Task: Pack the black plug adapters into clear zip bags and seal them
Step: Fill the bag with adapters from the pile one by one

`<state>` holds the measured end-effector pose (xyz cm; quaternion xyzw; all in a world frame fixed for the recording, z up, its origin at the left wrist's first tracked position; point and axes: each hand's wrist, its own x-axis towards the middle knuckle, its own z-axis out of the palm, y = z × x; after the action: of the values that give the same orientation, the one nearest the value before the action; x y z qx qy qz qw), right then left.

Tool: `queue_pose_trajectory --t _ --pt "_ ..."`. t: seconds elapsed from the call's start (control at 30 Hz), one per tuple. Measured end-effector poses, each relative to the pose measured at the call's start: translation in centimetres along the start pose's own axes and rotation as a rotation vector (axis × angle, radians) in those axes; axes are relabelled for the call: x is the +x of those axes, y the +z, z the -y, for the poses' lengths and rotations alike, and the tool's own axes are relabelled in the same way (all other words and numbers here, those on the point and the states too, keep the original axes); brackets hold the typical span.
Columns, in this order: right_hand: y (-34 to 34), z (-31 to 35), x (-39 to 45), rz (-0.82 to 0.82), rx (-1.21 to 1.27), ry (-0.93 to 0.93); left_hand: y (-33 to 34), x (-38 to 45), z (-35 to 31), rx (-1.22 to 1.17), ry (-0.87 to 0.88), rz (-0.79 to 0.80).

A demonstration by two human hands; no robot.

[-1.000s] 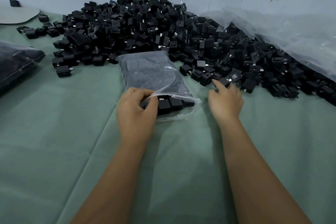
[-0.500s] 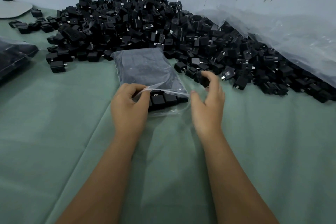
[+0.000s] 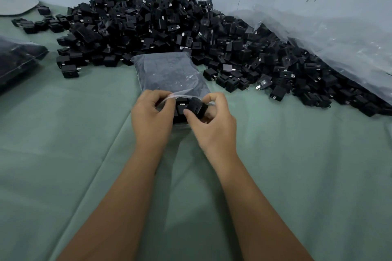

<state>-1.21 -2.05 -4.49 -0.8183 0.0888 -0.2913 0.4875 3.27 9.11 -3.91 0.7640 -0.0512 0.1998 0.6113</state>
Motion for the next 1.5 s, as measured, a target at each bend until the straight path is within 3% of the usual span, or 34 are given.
queue_pose_trajectory --t 0.23,0.47,0.63,0.77,1.0,1.27,1.43,1.5 --pt "1.1 0.4 0.4 0.040 -0.023 0.002 0.0 -0.1 -0.1 0.005 0.014 0.009" --pt "1.4 0.5 0.6 0.053 -0.363 -0.016 0.1 0.0 0.1 0.059 0.066 0.031" --pt "0.1 0.3 -0.3 0.019 -0.200 0.023 0.1 -0.1 0.3 0.085 0.105 0.025" --pt "-0.7 0.3 -0.7 0.108 -0.123 -0.018 0.1 0.0 0.3 0.079 0.108 0.019" --pt "-0.3 1.0 -1.2 0.194 -0.359 -0.255 -0.2 -0.2 -0.1 0.094 0.108 0.021" --pt "0.4 0.8 -1.1 0.277 -0.639 -0.302 -0.1 -0.4 -0.3 0.114 0.167 -0.010" --pt "1.3 1.2 -0.9 0.254 -0.611 -0.296 -0.1 -0.5 -0.4 0.168 0.221 -0.019" --pt "1.5 1.4 -0.3 0.318 -0.626 -0.280 -0.1 -0.6 -0.5 0.183 0.234 -0.028"
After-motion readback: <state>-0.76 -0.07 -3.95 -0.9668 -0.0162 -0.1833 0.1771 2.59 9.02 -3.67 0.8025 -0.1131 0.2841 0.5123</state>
